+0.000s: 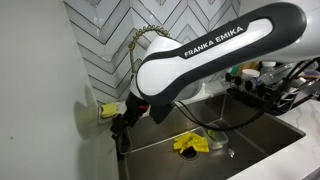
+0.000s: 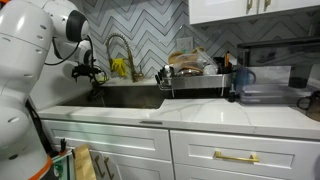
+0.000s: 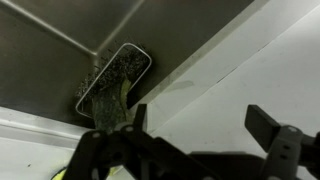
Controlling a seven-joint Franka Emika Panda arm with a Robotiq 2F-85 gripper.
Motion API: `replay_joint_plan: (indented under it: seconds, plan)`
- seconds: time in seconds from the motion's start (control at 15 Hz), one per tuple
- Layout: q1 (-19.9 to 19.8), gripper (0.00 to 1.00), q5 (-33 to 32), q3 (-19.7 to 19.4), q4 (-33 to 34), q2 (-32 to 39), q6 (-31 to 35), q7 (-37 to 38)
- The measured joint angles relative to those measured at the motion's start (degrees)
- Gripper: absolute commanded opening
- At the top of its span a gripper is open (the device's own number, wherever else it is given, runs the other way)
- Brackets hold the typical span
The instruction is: Pick up a green sponge on the left of the tap and put it in the sponge holder on the left side of the sink
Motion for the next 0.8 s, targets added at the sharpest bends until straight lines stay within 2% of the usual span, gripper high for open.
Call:
replay_joint_plan:
  seconds: [0.47,0.8]
  plan:
    - [0.3,1.0,0.5,-2.6,-0.1,-7.8,-9.7,-0.3]
    - [2.0,1.0,0.0,-5.8,-0.2,-12.0,-11.7,-1.0]
